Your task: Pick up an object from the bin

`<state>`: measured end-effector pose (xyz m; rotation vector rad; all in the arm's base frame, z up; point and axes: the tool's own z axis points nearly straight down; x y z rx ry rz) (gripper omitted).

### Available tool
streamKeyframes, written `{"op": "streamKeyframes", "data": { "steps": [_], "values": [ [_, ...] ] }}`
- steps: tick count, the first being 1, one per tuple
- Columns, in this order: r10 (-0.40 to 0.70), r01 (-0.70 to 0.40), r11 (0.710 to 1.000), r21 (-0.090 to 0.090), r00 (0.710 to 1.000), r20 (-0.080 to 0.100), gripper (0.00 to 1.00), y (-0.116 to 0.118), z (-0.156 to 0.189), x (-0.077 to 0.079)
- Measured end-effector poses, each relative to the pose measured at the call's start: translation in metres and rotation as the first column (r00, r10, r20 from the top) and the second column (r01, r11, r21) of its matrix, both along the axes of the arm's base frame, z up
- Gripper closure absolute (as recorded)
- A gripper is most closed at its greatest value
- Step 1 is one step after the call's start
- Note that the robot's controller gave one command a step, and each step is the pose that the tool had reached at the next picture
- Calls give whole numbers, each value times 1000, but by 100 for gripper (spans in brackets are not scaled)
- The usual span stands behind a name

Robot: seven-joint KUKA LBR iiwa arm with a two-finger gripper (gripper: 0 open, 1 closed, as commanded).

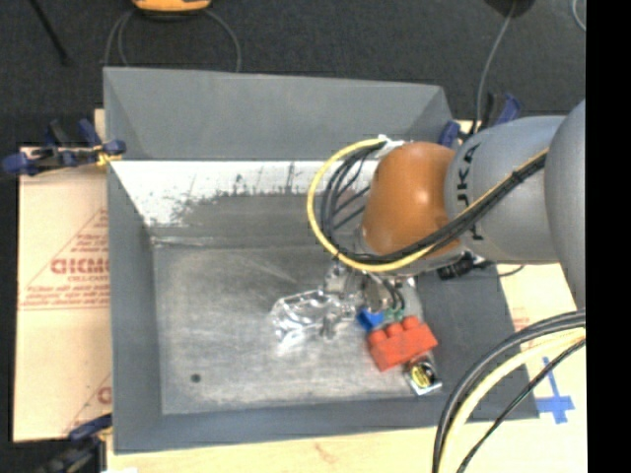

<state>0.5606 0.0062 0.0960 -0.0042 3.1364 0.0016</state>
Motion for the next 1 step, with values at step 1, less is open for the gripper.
{"op": "streamKeyframes", "data": {
  "steps": [1],
  "values": [
    [21, -21, 1000, -4, 1000, 4, 100, -11, 157, 1]
  ]
}}
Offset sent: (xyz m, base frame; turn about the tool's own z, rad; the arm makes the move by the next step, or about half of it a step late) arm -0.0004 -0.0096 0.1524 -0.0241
